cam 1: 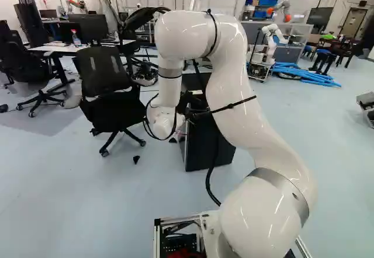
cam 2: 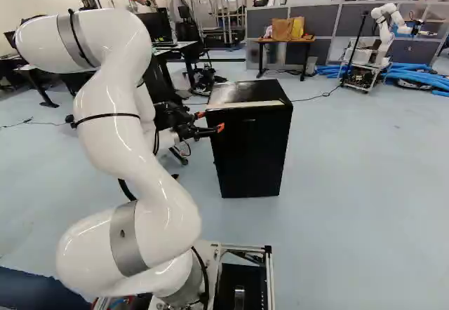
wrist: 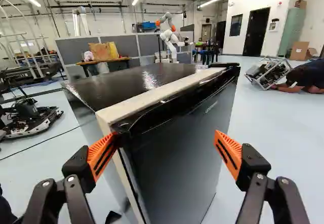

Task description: Grab a drink from the fridge

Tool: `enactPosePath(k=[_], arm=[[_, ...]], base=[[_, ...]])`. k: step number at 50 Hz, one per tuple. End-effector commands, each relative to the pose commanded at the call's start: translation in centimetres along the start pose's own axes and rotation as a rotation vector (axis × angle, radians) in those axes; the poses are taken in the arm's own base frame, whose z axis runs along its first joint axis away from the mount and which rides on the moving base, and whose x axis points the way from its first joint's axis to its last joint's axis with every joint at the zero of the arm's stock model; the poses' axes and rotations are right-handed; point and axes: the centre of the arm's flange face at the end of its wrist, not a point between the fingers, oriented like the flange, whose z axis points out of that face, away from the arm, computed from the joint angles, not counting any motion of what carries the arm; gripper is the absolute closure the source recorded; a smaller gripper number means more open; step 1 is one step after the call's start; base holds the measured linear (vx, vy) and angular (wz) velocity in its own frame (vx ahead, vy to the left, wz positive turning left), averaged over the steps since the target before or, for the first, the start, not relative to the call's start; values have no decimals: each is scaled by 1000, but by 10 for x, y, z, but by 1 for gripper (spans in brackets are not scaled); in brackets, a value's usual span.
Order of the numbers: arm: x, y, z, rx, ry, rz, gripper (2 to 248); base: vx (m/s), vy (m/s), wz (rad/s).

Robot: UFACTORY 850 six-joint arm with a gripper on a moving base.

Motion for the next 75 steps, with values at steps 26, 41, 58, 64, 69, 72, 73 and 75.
enactPosePath(k=[26, 41, 58, 64, 69, 72, 73, 75], arm=[[1, 10, 2, -42, -2, -2, 3], [3, 26, -14, -46, -13, -28, 3], [5, 52, -38, -43, -28, -71, 3], [6, 58, -42, -49, -30, -79, 3], [6, 62, -44, -57, -32, -83, 3], [6, 64, -46, -61, -32, -86, 3], [6, 65, -46, -62, -33, -87, 3], [6, 66, -47, -65, -33, -89, 3]], base=[[0, 0, -1], [-1, -4, -5], [0, 0, 0], [0, 0, 0], [0, 0, 0], [0, 0, 0], [0, 0, 0], [0, 0, 0]])
